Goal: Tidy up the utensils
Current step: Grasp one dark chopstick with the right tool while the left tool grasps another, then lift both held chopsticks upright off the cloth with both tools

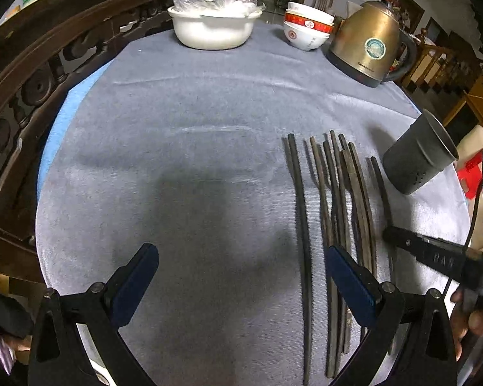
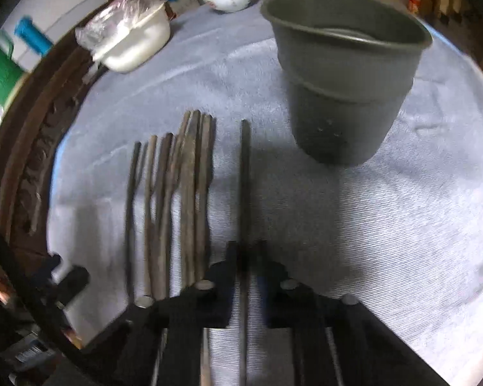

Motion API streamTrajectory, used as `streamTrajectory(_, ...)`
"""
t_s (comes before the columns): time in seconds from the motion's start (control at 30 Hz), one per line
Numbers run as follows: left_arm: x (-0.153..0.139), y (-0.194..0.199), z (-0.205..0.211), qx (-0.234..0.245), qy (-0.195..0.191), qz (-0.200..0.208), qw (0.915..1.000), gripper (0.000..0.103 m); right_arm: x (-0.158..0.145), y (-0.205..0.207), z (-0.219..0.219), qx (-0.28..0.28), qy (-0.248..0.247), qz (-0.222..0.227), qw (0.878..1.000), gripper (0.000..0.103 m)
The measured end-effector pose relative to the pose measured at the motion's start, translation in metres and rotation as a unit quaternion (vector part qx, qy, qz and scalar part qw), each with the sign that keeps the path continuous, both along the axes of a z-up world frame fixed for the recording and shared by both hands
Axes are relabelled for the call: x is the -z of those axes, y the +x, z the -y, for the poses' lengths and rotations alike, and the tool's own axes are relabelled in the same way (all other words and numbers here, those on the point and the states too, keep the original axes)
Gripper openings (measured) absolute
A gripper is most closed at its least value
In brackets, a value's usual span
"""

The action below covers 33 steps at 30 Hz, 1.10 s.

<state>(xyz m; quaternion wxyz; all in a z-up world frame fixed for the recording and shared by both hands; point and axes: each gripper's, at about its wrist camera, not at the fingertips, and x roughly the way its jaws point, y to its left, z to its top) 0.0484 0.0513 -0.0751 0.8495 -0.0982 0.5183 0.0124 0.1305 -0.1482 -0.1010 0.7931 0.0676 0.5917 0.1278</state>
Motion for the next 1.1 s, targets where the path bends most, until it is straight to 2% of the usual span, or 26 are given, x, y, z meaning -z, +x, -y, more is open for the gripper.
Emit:
streamTrajectory(0.13, -0.004, 0.014, 0.008, 0.003, -0.004, -0.015, 0.9999, 0.102, -0.001, -0.006, 0.011, -0.021, -0.013, -0.002, 1.000, 0.008)
streamTrajectory(0.2, -0.003, 0.023, 0.012, 0.001, -0.004, -0.026, 0.9996, 0.097, -0.003, -0.008, 0.019, -0.025, -0.015, -0.005, 1.000, 0.008)
streamTrajectory(0.43, 0.016, 0.056, 0.029, 0.001, -0.002, -0.115, 0.9933, 0.052, -0.002, -0.011, 0.042, -0.037, 0.007, -0.011, 0.999, 0.008)
streamTrajectory(0.5, 0.020, 0.061, 0.032, 0.004, 0.018, -0.134, 0.9908, 0.034, -0.002, -0.009, 0.042, -0.050, 0.005, -0.013, 0.999, 0.008)
streamTrajectory(0.53, 0.020, 0.063, 0.033, 0.010, 0.024, -0.140, 0.9898, 0.007, 0.001, -0.010, 0.044, -0.058, 0.002, -0.012, 0.998, 0.008)
streamTrajectory(0.77, 0.022, 0.063, 0.018, 0.046, 0.006, -0.194, 0.9798, 0.006, -0.001, -0.003, 0.038, -0.140, -0.045, -0.029, 0.989, 0.008)
streamTrajectory(0.87, 0.022, 0.068, 0.012, 0.053, -0.006, -0.217, 0.9746, 0.006, 0.000, 0.006, 0.039, -0.146, -0.042, -0.058, 0.987, 0.009)
streamTrajectory(0.93, 0.023, 0.075, 0.015, 0.064, -0.003, -0.232, 0.9706, 0.010, -0.001, 0.010, 0.036, -0.155, -0.058, -0.067, 0.984, 0.011)
streamTrajectory(1.03, 0.022, 0.088, 0.019, 0.080, 0.003, -0.242, 0.9669, 0.015, -0.006, 0.021, 0.027, -0.150, -0.083, -0.063, 0.983, 0.025)
streamTrajectory(1.1, 0.022, 0.096, 0.024, 0.086, 0.010, -0.241, 0.9667, 0.016, -0.007, 0.027, 0.023, -0.143, -0.087, -0.061, 0.984, 0.035)
